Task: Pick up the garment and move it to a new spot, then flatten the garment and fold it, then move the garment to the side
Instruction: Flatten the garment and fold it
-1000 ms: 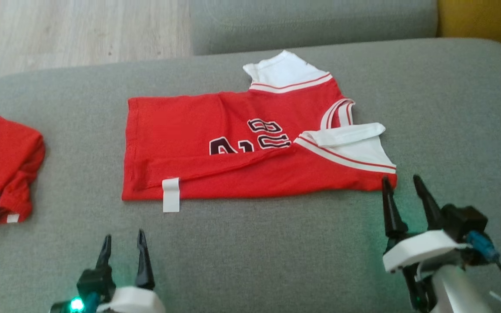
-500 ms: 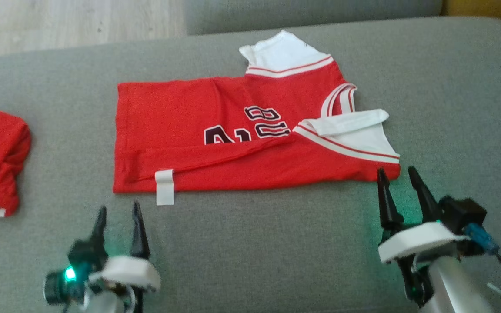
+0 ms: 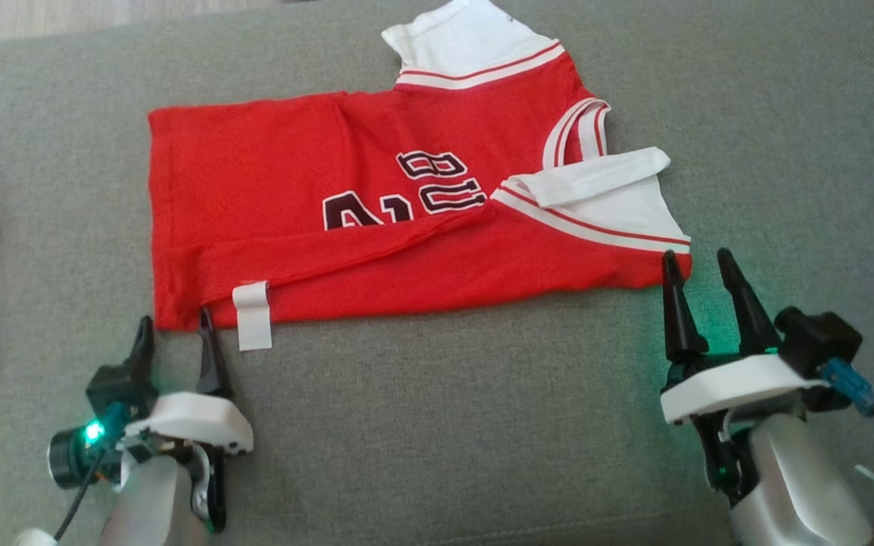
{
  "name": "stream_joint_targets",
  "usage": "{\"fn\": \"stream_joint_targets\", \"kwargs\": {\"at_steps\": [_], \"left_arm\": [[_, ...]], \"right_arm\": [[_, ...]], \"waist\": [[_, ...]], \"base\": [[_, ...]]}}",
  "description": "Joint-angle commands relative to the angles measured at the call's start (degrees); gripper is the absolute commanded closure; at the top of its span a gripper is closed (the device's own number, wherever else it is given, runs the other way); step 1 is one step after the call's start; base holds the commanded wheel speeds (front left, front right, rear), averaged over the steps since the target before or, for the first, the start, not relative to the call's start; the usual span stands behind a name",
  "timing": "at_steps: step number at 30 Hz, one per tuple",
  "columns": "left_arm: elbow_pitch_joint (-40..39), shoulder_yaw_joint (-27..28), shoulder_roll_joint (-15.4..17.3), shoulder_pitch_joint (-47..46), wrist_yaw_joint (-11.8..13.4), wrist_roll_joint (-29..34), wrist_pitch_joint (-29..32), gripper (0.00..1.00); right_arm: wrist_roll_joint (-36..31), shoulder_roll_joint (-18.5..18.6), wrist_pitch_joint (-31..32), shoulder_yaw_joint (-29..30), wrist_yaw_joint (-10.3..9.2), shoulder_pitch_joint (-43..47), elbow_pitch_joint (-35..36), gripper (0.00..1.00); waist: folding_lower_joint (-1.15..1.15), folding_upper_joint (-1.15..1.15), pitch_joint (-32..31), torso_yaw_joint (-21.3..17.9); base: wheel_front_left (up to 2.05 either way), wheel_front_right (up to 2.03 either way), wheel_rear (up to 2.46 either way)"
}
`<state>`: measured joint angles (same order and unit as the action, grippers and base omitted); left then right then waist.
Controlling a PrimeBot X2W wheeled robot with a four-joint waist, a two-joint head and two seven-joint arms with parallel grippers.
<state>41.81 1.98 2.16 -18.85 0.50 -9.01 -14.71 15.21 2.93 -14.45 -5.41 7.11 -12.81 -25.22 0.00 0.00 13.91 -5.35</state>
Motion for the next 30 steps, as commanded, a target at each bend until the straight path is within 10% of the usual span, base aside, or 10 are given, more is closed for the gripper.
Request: {"fn": "stream_joint_targets", "kwargs": {"at_steps": [1, 13, 19, 30], "left_arm": [[-1.50, 2.24, 1.25, -1.87, -0.25, 0.28, -0.29, 0.00], [5.92, 1.47, 0.78, -4.62, -4.85, -1.59, -0.29, 0.02], [13.42, -0.51, 0.74, -7.20, -6.87, -4.88, -0.29, 1.00], [10.91, -2.28, 0.73, -7.92, -7.72, -6.52, -0.29, 1.00]], "right_arm": [[0.30, -0.05, -0.55, -1.12, 0.37, -2.42, 2.16, 0.00], [0.18, -0.05, -0.55, 0.20, 0.37, -2.98, 2.12, 0.00], [0.13, -0.05, -0.55, 1.67, 0.37, -3.08, 1.45, 0.00], [3.56, -0.05, -0.55, 1.50, 0.37, -5.57, -5.67, 0.00]], "waist": [[0.00, 0.00, 0.45, -0.11], [0.00, 0.00, 1.77, -0.44], [0.00, 0.00, 2.08, -0.93], [0.00, 0.00, 2.75, 0.24]], "base": [[0.00, 0.00, 0.00], [0.00, 0.00, 0.00], [0.00, 0.00, 0.00], [0.00, 0.00, 0.00]]}}
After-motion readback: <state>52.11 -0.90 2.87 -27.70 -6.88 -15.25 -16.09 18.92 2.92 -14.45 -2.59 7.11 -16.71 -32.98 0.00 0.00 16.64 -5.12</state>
